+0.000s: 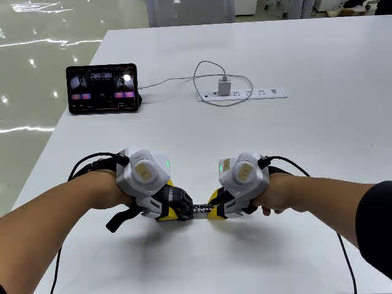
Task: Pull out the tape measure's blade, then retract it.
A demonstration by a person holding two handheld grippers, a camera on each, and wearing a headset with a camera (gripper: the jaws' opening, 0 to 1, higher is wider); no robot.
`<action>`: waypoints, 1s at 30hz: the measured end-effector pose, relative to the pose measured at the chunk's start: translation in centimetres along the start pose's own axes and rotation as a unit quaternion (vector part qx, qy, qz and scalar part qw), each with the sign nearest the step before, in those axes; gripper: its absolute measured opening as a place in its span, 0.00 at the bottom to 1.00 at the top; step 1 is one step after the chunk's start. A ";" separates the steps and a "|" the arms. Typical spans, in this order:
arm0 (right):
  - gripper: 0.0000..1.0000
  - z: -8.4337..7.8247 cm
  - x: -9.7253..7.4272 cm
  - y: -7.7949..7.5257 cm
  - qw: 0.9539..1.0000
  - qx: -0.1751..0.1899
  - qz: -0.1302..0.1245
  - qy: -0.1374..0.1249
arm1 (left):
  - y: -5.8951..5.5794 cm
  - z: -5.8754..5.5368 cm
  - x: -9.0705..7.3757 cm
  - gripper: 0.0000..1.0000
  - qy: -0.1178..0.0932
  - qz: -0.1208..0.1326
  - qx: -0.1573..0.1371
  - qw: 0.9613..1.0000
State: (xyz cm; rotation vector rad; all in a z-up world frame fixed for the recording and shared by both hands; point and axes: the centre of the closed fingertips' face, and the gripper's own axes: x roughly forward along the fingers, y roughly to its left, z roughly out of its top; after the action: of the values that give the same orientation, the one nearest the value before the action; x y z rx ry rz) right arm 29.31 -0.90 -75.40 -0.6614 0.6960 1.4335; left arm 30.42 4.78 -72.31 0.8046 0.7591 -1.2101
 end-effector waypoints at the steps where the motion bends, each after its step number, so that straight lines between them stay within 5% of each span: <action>1: 0.10 -0.1 0.0 0.0 1.000 0.000 0.000 0.000 | 0.0 0.0 0.0 0.32 0.000 0.000 0.000 1.000; 30: 0.10 -1.2 -1.0 -0.2 1.000 0.004 -0.001 0.008 | 0.1 0.1 0.0 0.32 -0.003 0.003 -0.005 1.000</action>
State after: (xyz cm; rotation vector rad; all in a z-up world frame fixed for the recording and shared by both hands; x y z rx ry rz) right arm 29.46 -2.46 -75.44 -0.6682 0.7138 1.4243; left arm 30.48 4.69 -72.28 0.7946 0.7577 -1.2017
